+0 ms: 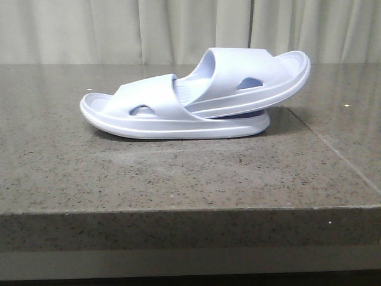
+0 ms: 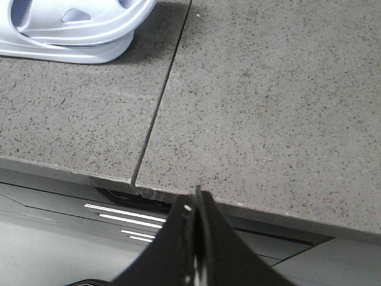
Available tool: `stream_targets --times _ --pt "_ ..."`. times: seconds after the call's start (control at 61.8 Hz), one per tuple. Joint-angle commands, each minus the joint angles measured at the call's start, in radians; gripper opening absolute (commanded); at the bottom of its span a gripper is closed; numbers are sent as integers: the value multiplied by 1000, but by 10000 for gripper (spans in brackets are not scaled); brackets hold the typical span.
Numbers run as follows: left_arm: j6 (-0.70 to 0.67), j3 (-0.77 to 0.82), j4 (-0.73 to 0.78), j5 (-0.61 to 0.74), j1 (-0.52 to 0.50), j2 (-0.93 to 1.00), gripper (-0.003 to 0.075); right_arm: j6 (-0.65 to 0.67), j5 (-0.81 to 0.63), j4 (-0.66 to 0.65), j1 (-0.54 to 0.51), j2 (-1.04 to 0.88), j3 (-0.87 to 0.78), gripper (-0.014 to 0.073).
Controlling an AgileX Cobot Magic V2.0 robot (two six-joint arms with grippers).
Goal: Insert blue slippers together front up
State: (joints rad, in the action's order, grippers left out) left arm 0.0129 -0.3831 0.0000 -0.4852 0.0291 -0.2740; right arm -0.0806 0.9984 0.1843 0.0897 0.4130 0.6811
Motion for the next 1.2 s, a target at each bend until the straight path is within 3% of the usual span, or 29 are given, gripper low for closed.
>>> stream_targets --times 0.0,0.469,0.777,1.181 --pt "-51 57 -16 167 -18 70 -20 2 -59 -2 0 5 21 -118" --pt "-104 372 -48 449 -23 297 -20 2 -59 -2 0 5 21 -118" --pt "-100 394 -18 579 -21 297 -20 2 -60 -2 0 5 21 -118" --pt "-92 394 10 579 -21 297 -20 2 -60 -2 0 5 21 -118"
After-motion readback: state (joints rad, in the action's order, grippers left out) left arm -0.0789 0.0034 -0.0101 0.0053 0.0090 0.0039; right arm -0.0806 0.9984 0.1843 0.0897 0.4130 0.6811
